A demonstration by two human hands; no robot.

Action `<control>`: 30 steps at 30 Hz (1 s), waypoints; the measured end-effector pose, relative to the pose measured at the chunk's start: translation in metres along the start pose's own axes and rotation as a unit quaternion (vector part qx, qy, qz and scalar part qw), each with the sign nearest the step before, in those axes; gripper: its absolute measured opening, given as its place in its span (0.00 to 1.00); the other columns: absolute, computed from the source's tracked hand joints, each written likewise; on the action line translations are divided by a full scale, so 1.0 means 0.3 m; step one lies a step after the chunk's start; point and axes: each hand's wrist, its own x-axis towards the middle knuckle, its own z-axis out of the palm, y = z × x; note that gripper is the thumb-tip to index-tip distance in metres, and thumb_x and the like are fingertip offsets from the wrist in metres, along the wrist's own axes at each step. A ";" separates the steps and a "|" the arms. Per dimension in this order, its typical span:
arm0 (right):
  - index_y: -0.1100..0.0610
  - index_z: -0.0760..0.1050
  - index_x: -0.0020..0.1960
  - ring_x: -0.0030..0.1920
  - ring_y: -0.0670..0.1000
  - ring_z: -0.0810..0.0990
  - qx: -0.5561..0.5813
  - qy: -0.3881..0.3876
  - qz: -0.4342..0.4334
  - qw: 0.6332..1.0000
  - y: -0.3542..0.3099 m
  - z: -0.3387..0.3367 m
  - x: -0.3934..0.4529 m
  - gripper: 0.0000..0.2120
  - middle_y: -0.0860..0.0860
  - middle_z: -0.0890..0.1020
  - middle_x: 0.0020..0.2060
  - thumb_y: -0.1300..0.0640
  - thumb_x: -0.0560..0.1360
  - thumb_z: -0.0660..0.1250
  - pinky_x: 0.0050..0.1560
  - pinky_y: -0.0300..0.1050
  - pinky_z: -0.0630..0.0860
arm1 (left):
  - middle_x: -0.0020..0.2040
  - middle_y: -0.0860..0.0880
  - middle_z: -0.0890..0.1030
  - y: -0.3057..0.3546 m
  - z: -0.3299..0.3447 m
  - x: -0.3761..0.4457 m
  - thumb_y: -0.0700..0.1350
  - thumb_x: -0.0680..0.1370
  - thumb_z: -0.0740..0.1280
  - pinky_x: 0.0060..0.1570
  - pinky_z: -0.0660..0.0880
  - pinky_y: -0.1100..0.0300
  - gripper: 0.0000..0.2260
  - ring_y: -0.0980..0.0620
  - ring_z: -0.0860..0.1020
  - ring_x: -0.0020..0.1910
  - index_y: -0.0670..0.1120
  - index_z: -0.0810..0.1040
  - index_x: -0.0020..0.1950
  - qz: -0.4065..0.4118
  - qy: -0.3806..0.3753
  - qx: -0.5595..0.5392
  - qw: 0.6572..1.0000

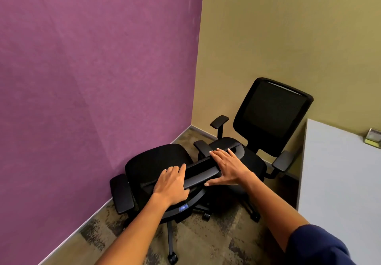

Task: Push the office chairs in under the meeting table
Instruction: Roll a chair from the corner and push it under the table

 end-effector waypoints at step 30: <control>0.55 0.78 0.55 0.55 0.55 0.78 -0.021 0.143 0.159 0.976 -0.454 0.112 -0.302 0.23 0.51 0.81 0.49 0.42 0.66 0.68 0.64 0.51 0.70 | 0.66 0.43 0.74 -0.119 0.014 -0.376 0.53 0.80 0.64 0.65 0.71 0.50 0.28 0.44 0.74 0.64 0.42 0.63 0.75 0.078 0.034 0.021 0.996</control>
